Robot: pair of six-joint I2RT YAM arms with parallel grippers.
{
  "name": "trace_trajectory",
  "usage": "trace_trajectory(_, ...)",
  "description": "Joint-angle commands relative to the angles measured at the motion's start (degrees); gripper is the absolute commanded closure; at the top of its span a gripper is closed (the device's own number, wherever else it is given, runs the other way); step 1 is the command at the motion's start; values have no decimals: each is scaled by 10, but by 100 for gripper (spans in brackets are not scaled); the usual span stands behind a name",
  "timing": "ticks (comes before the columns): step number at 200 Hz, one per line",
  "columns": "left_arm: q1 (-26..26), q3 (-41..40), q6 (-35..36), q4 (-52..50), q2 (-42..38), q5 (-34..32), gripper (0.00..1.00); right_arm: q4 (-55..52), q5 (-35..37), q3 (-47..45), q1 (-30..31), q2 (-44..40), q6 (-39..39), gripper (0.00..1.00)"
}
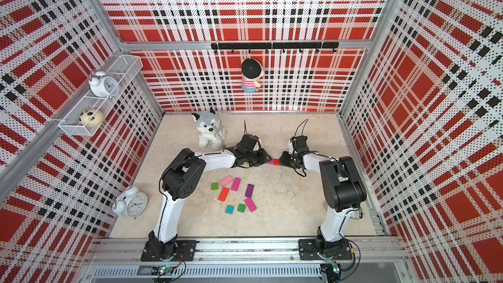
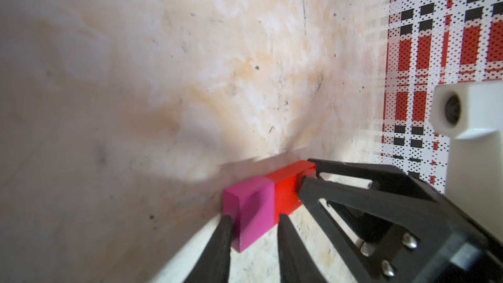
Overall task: Assemble the number 7 with building blocks
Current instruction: Assemble the building block at the center of the board.
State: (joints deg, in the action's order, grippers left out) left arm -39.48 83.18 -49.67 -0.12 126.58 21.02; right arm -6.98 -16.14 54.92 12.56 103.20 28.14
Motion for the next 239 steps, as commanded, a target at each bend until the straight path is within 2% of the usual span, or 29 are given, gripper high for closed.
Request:
trace_trajectory(1,-9,28,-3,14,21,26,68,-16,-4,16,0,23,-4,58)
trace_trajectory(61,-9,74,-8,14,56,30,68,-29,-2,45,-10,50,-16,58)
trace_trajectory(111,-2,76,-9,14,61,28,68,-29,-4,48,-12,60,-19,57)
trace_trajectory(127,1,73,-7,13,58,26,67,-31,-3,50,-13,61,-19,54)
trace_trajectory(139,3,70,-5,11,54,23,64,-33,0,51,-13,58,-18,48)
trace_trajectory(167,8,70,3,0,43,14,50,-42,12,52,-12,30,5,37)
trace_trajectory(205,13,60,10,-10,0,-24,30,-79,30,50,-11,-47,49,28)
trace_trajectory(217,16,51,13,-14,-16,-33,27,-101,39,50,-10,-73,56,27)
trace_trajectory(233,23,26,21,-19,-45,-46,16,-123,49,45,-1,-108,40,27)
trace_trajectory(239,27,13,25,-20,-58,-51,13,-130,52,41,7,-122,9,27)
